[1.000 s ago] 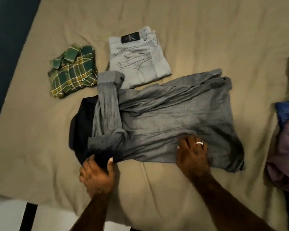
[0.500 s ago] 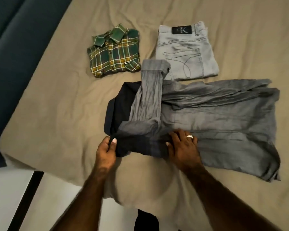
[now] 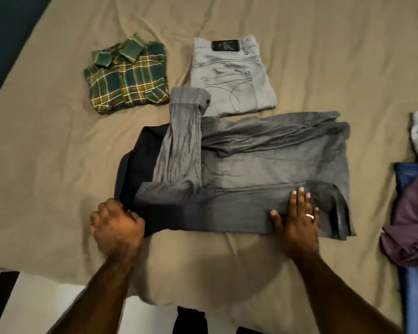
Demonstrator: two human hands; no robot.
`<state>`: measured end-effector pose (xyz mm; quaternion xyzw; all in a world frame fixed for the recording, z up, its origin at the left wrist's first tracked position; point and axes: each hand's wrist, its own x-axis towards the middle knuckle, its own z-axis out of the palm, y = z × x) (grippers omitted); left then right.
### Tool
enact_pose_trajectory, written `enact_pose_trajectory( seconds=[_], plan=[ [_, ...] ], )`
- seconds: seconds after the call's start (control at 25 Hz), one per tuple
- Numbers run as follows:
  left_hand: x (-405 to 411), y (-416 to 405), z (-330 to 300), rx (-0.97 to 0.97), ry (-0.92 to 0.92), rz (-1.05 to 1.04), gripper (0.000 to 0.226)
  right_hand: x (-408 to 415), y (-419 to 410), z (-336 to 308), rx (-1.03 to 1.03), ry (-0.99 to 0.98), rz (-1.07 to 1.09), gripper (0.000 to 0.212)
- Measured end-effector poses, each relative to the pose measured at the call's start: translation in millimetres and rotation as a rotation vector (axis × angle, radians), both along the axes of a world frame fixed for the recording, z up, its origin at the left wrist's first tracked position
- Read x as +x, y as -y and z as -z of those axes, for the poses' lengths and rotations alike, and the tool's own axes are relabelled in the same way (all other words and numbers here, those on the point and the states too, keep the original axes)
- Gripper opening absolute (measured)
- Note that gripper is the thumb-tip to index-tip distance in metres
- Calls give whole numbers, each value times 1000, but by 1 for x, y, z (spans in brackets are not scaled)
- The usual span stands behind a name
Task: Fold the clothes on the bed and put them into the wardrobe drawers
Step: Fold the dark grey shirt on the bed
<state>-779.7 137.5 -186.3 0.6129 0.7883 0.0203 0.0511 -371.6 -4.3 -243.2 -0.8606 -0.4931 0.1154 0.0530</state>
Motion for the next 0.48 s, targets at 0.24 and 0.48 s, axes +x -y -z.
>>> enact_pose_trajectory(
  seconds=[0.24,0.48],
  plan=[
    [172,64,-7,205,279,899,24,19,51,-2,225,-15,-213,77],
    [334,103,39,-182,138,1255,53,98,85,16,138,-4,-106,86]
  ],
)
